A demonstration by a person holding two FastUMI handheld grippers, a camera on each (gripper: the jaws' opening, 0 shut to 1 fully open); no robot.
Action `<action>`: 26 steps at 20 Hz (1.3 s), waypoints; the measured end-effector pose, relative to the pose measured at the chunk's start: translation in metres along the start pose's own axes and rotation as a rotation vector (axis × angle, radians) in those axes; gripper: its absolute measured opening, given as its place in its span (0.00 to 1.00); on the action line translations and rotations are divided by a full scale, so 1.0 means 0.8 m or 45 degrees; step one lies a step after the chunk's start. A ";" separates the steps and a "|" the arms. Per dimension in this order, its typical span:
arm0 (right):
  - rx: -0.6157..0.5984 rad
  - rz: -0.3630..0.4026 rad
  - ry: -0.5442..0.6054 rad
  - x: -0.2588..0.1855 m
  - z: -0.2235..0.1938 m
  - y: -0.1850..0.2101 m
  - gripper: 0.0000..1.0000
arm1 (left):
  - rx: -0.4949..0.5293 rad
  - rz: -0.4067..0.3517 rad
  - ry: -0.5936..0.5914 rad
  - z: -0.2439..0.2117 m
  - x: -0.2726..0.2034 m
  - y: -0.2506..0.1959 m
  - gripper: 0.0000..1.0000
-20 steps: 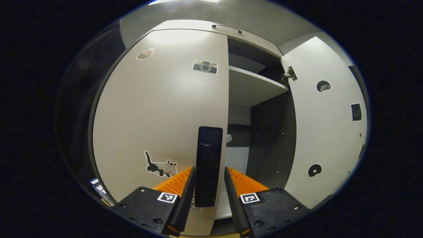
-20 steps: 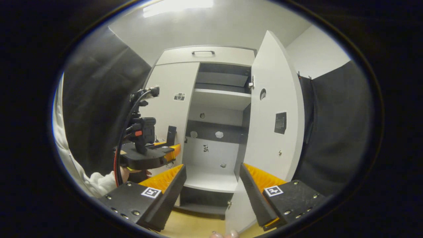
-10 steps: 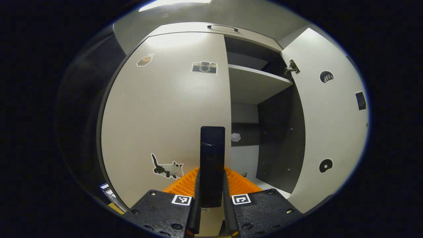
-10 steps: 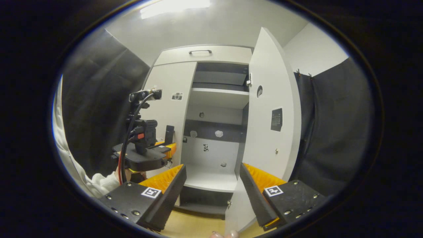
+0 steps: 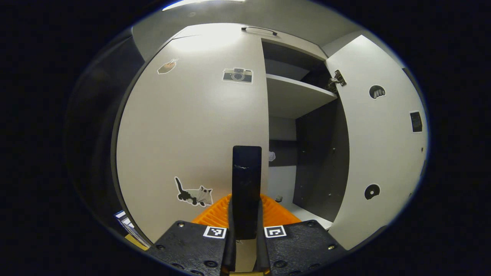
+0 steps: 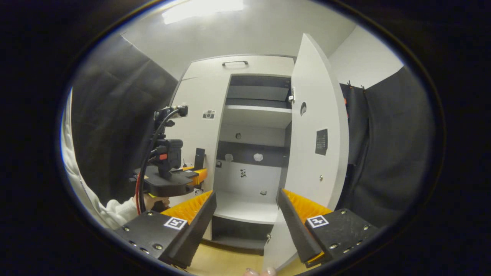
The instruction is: Open the right door of the double-door shoe cabinet with the right hand, and open the left door with the left hand.
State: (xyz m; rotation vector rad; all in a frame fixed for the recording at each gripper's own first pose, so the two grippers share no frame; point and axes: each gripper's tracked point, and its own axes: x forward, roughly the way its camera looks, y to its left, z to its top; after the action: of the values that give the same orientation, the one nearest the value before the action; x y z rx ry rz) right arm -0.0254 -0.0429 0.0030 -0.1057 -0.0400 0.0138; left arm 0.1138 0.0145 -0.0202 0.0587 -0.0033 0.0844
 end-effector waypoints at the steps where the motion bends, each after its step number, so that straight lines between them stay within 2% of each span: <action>1: 0.002 0.006 -0.008 -0.003 0.004 -0.001 0.96 | -0.011 -0.006 0.007 0.000 -0.003 0.000 0.22; 4: 0.014 0.021 -0.040 -0.012 0.015 0.004 0.98 | -0.023 -0.023 0.031 0.002 -0.013 0.001 0.22; 7: 0.023 0.035 -0.065 -0.014 0.022 0.006 0.95 | -0.022 -0.051 0.049 0.001 -0.018 0.006 0.22; 14: 0.075 0.106 -0.113 -0.014 0.041 0.036 0.98 | -0.030 -0.069 0.065 0.002 -0.028 0.015 0.22; 26: 0.076 0.255 -0.123 -0.007 0.047 0.103 0.98 | -0.029 -0.028 0.067 0.005 -0.048 0.032 0.21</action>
State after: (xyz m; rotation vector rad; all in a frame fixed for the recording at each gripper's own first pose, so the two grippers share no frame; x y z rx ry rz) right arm -0.0335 0.0431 0.0314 -0.0491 -0.1255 0.2204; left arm 0.0737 0.0366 -0.0149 0.0340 0.0486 0.0637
